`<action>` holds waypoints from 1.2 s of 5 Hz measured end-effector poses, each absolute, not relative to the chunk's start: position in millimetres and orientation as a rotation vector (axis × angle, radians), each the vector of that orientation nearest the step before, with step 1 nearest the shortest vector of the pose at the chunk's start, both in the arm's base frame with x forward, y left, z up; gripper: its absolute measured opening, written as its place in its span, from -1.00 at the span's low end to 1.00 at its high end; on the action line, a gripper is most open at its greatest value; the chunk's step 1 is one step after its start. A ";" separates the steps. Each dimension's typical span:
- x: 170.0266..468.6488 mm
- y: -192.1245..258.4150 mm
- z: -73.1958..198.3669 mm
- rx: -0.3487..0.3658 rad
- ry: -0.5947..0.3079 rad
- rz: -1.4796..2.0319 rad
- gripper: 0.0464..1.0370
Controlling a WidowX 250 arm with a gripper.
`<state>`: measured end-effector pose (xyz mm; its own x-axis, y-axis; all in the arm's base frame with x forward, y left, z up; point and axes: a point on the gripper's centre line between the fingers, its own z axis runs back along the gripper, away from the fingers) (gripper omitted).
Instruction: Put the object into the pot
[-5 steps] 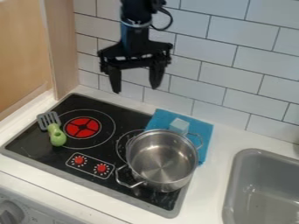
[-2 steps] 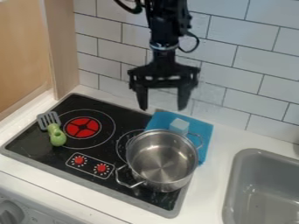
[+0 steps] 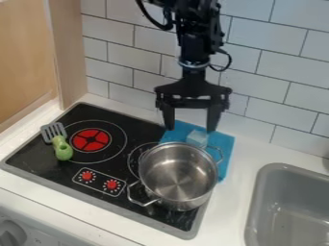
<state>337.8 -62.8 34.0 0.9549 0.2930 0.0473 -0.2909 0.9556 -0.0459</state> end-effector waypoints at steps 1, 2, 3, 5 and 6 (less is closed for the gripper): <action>338.4 -68.4 27.4 -0.041 -0.037 0.276 0.92; 334.1 -69.4 17.7 -0.020 -0.001 0.278 0.80; 334.5 -66.9 13.9 0.003 0.005 0.283 0.19; 337.6 -66.3 14.0 0.004 -0.015 0.300 -0.18; 338.3 -66.3 14.0 0.000 -0.018 0.298 -0.18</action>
<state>338.3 -66.3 14.0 0.9559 0.2932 0.0177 -0.2932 0.9561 -0.0027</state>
